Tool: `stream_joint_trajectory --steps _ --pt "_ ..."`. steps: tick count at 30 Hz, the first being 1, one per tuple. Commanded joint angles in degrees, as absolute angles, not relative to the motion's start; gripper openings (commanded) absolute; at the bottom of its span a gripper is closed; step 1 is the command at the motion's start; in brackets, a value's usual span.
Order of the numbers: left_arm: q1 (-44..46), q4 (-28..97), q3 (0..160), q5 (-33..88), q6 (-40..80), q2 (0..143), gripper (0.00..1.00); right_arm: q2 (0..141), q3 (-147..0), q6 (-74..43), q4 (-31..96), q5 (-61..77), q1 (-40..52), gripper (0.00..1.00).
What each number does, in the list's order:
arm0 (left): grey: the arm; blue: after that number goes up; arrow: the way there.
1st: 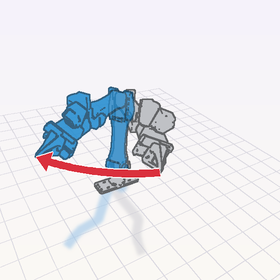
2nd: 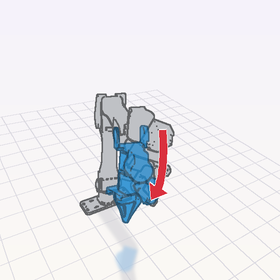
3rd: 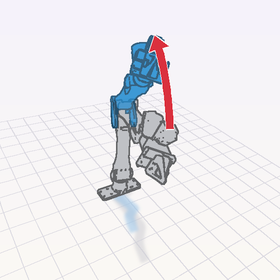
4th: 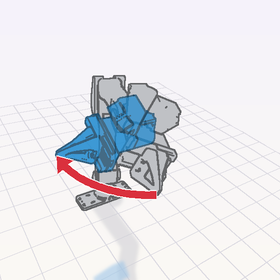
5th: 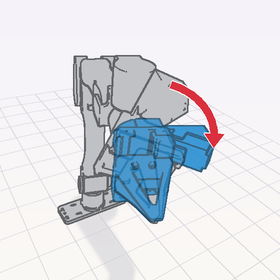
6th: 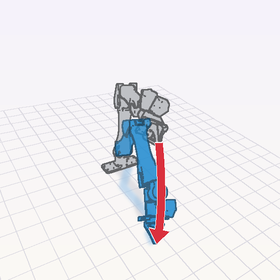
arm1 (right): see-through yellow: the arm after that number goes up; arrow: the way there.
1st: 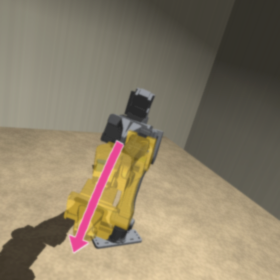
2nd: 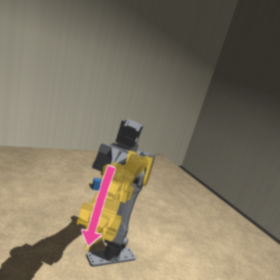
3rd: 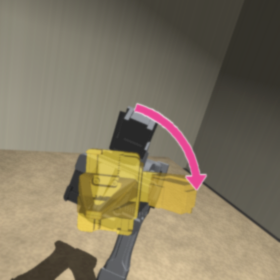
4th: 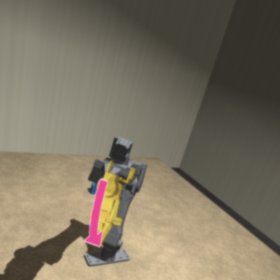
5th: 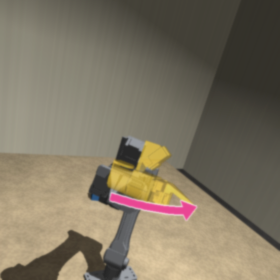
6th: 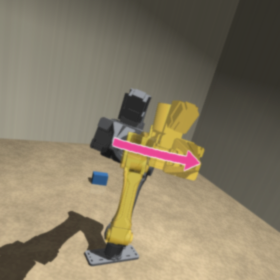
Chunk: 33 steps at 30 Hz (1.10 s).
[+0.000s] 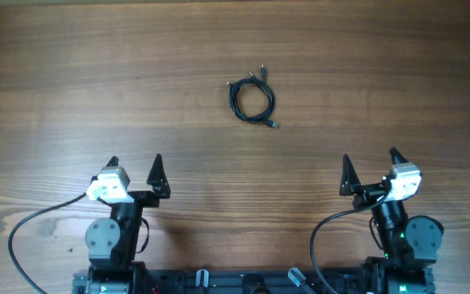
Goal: Untangle cables
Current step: 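Raise both arms from rest and move toward the black cable bundle, then grasp the black cable bundle with both grippers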
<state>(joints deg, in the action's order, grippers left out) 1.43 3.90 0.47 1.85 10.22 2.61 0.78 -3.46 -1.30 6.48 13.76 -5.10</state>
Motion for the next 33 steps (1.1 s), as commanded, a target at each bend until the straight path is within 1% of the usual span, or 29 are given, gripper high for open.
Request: stream_joint_trajectory --steps 1,2,4,6,8,9,11,13,15,17,18,21,23,25,28,33 --pt "1.1 4.3 0.4 2.5 10.9 3.6 1.0 1.6 -3.4 -3.7 6.7 15.6 -4.8 1.0" --pt "1.1 4.3 0.4 2.4 10.8 3.6 1.0 2.7 -3.5 -4.2 6.5 16.9 -4.8 0.99" --pt "1.1 4.3 0.4 2.1 10.6 3.6 1.0 5.6 -6.0 -7.1 12.2 19.2 -4.8 1.0" --pt "1.2 6.9 3.8 6.5 8.4 4.3 1.0 13.0 -13.5 -7.2 19.9 18.9 -4.8 1.0" --pt "1.3 9.8 11.7 9.5 9.6 7.7 1.0 21.1 -24.3 -3.8 24.4 19.2 -4.8 0.99" --pt "1.3 10.6 21.3 9.8 9.6 14.1 1.0 30.1 -36.9 -2.9 28.4 19.5 -4.8 1.0" --pt "1.3 13.5 31.6 11.2 9.5 22.5 1.0 38.7 -49.6 -3.0 33.3 19.6 -4.8 0.99" --pt "1.3 20.5 45.9 14.7 9.3 34.2 1.0 47.4 -63.1 -2.9 39.1 20.5 -4.3 1.0" --pt "1.3 30.8 62.0 16.1 9.3 47.6 1.0 55.3 -74.9 0.2 44.8 20.1 -3.2 1.0" --pt "1.3 41.9 77.4 16.1 7.9 60.2 1.0 61.2 -83.7 0.2 50.1 18.9 -2.3 1.0" --pt "1.3 50.3 88.8 16.0 6.1 69.5 1.0 63.5 -86.5 0.2 51.5 18.9 -1.9 1.0" --pt "2.5 65.4 110.6 16.1 6.2 88.7 1.0 67.7 -88.2 0.1 51.3 18.9 -1.0 1.0" --pt "4.1 70.4 119.1 17.5 6.2 99.2 1.0 69.8 -88.2 -0.6 51.7 21.4 -0.9 1.0" --pt "5.1 69.6 119.9 22.1 6.2 104.7 1.0 72.5 -88.1 -2.1 52.6 23.9 -0.9 1.0" --pt "7.0 67.3 119.9 22.5 6.4 109.8 1.0 76.9 -88.1 -2.1 55.7 23.8 -0.9 1.0" --pt "9.0 69.9 119.9 23.5 6.4 117.2 1.0 79.0 -88.1 -2.2 59.4 23.1 -0.9 1.0"
